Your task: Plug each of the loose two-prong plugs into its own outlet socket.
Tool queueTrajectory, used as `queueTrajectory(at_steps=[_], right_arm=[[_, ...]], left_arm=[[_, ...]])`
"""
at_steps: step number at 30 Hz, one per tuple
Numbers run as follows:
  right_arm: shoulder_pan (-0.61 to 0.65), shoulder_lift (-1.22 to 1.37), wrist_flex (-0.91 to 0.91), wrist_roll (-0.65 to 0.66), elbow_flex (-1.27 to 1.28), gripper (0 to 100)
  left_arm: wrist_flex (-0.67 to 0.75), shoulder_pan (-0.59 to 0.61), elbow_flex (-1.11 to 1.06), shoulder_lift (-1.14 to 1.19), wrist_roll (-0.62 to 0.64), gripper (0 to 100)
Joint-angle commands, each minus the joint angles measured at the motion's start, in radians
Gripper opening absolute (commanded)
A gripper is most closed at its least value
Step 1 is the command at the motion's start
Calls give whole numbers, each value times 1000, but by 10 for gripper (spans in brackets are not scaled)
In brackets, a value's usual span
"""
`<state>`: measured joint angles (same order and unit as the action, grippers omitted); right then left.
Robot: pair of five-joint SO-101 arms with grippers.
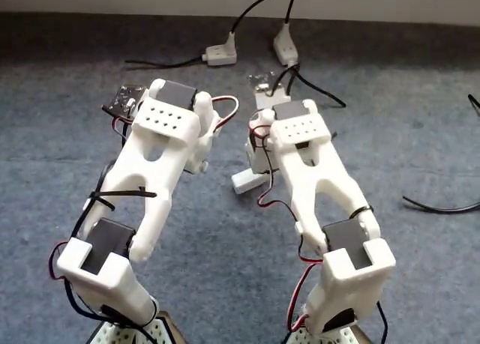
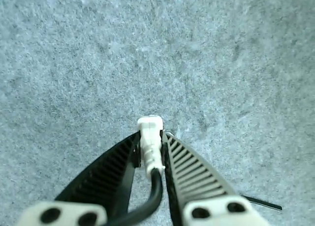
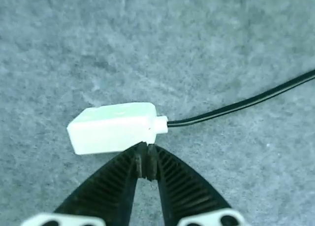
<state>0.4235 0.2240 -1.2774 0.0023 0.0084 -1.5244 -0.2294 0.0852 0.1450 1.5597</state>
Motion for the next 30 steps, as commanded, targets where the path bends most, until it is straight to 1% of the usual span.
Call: queueTrajectory(at_steps=[1,7,11,15,18,24,30], right_arm=[[28,-12,1,0,-71,9],[97,-4,87,0,-61,9],[90,58,91,0,19,9],[47,116,77,0,74,9],[19,114,24,0,85,9],[31,116,-157,0,-8,9],[28,114,-176,17,-21,9]], left_arm=[[11,8,5,-47,-5,6],[12,7,5,-47,-5,6],[12,7,5,-47,-5,6],[12,5,5,-47,-5,6],[12,4,5,-47,-5,6],[12,5,5,-47,-5,6],[12,5,5,-47,-5,6]])
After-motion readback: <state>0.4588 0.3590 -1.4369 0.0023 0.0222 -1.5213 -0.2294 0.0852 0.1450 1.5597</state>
